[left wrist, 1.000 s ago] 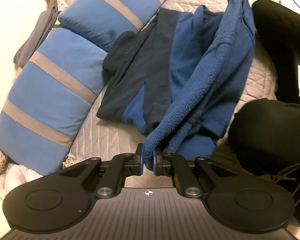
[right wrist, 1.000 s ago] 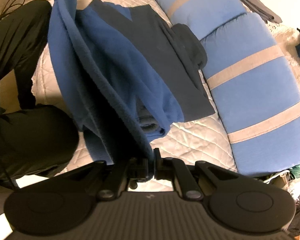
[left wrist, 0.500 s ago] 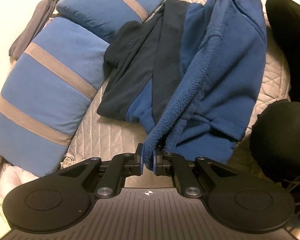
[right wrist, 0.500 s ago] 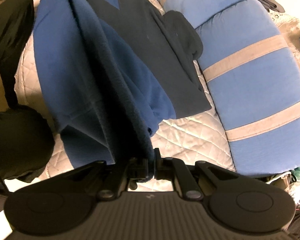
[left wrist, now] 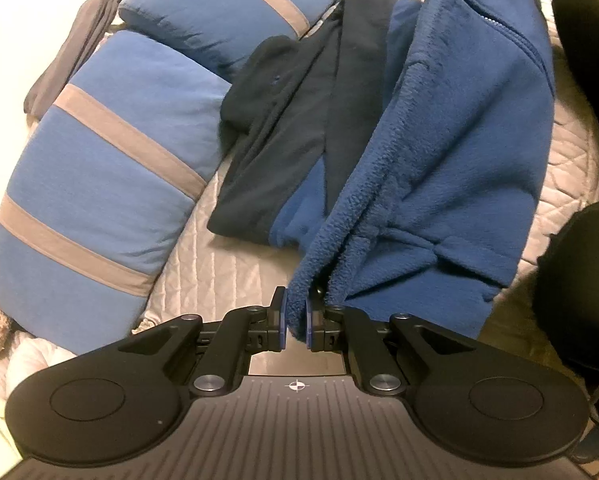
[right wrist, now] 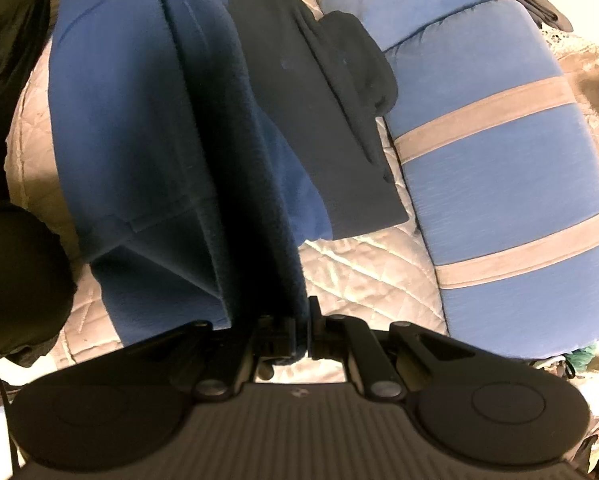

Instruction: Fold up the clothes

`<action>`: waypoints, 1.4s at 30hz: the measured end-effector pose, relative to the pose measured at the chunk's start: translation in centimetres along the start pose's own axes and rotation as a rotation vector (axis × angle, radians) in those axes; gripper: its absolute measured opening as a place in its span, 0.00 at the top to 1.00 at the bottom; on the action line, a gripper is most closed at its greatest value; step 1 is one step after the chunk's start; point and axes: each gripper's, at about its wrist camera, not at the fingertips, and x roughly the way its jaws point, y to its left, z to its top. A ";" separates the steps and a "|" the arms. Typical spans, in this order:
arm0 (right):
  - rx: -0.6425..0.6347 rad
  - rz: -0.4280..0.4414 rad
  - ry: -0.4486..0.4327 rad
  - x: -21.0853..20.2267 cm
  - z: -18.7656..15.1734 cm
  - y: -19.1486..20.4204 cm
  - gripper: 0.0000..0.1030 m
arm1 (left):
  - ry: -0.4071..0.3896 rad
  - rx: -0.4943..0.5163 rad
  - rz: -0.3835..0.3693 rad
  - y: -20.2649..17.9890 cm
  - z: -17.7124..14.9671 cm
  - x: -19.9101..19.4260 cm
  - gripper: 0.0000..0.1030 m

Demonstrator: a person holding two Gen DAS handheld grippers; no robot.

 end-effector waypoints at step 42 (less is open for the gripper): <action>0.025 -0.294 -0.042 3.7 2.7 -6.6 0.95 | -0.043 -0.052 0.295 5.9 5.7 4.4 0.91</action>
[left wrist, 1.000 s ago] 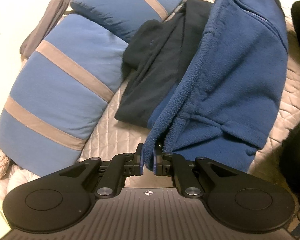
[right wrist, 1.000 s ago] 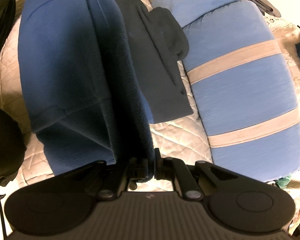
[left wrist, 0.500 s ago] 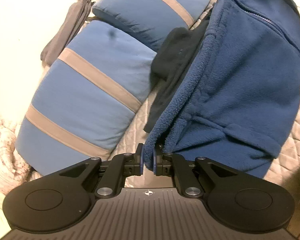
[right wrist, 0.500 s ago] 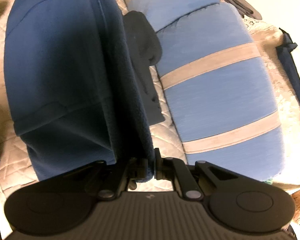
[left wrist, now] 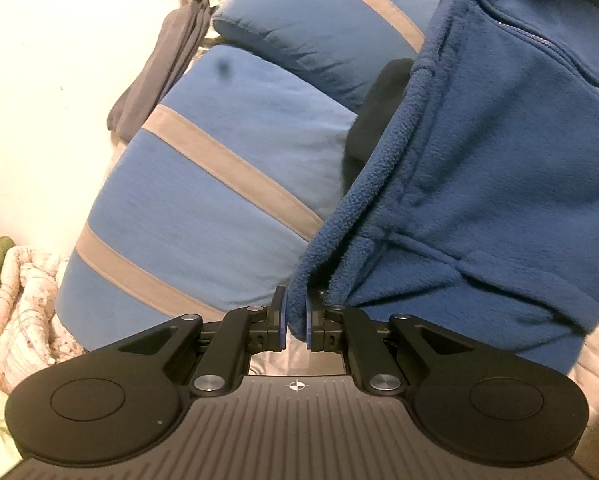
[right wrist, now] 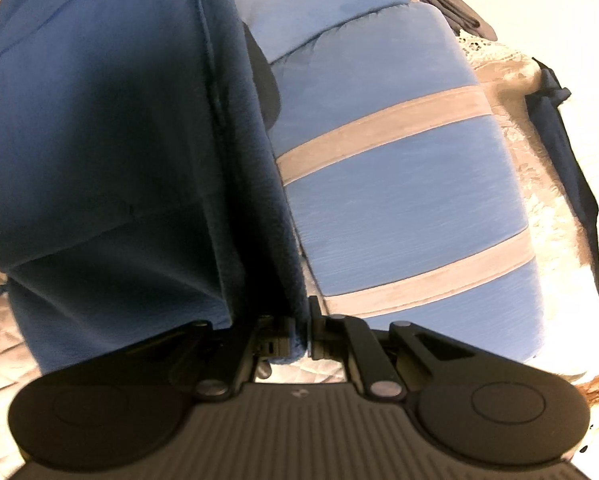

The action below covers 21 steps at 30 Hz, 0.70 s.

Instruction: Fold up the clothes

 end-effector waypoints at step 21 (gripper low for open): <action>0.101 0.008 0.055 9.9 1.5 -0.6 0.95 | 0.063 -0.047 0.061 -1.9 1.1 9.2 0.91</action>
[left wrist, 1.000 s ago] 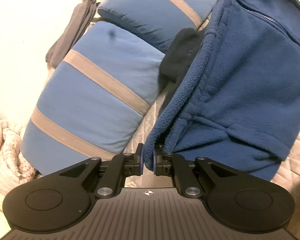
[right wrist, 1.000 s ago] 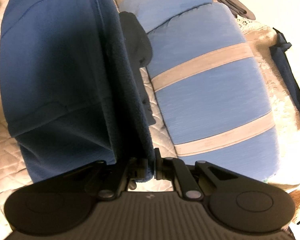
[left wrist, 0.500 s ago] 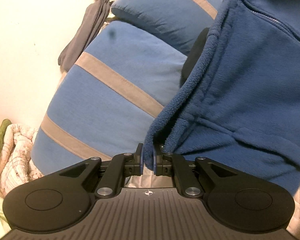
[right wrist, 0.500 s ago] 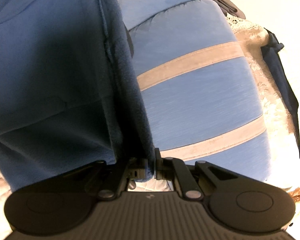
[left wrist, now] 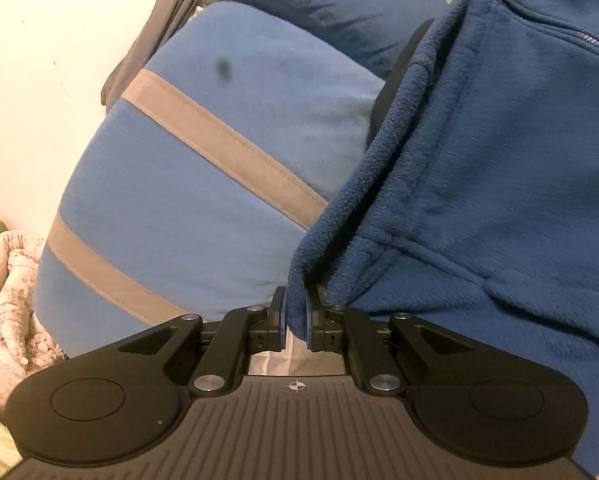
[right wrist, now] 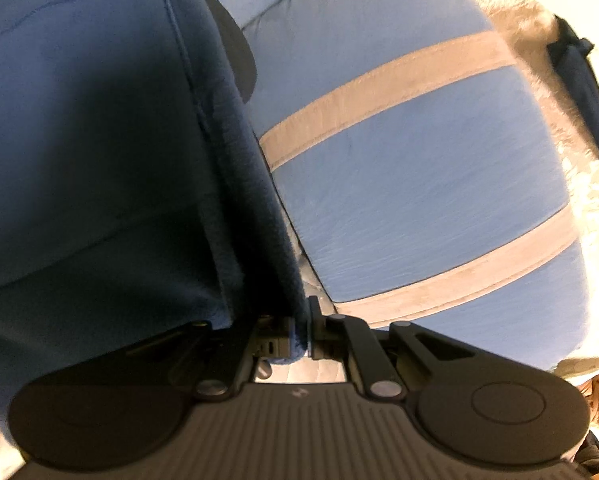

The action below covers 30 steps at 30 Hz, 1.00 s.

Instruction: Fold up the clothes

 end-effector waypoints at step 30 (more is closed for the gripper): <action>0.142 -0.088 0.050 12.3 4.8 -3.0 0.95 | 0.095 -0.046 0.063 -0.5 2.8 10.5 0.91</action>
